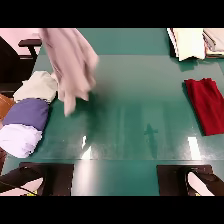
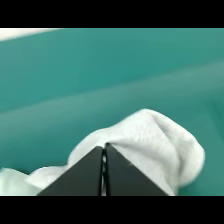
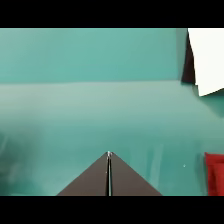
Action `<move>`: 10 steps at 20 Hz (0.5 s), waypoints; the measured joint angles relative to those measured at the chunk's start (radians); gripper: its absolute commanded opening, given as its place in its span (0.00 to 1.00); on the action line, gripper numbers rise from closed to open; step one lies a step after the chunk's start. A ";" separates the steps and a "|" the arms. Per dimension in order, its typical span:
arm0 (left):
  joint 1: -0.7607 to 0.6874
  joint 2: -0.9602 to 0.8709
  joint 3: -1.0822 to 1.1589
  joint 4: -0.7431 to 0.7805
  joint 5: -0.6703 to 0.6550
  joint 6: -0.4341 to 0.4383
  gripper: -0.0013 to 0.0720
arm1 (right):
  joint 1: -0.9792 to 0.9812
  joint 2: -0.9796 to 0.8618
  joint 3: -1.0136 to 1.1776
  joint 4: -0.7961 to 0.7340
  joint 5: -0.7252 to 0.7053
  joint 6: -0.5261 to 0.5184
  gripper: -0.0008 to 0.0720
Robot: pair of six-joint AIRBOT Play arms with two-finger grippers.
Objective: Fold the shirts.
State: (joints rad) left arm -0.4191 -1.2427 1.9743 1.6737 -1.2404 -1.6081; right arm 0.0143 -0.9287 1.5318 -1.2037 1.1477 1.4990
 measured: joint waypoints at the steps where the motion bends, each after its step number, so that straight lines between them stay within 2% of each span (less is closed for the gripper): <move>1: -0.072 -0.004 -0.034 -0.006 -0.010 -0.003 0.06 | 0.005 -0.010 0.014 0.000 0.016 0.000 0.03; 2: -0.137 -0.013 -0.068 -0.026 -0.010 -0.006 0.47 | 0.011 -0.018 0.026 0.000 0.031 0.000 0.03; 3: -0.199 -0.029 -0.105 -0.058 -0.008 -0.006 0.84 | 0.016 -0.021 0.034 0.001 0.041 0.000 0.03; 7: -0.332 -0.086 -0.194 -0.184 0.075 0.009 0.85 | 0.025 -0.012 0.043 -0.001 0.066 0.000 0.03; 10: -0.264 -0.097 -0.200 -0.197 0.075 0.021 0.85 | 0.026 0.016 0.029 -0.003 0.072 0.000 0.03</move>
State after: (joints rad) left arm -0.6830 -1.3392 1.7741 1.4769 -1.1652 -1.5875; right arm 0.0402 -0.9123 1.5612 -1.2064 1.2201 1.4986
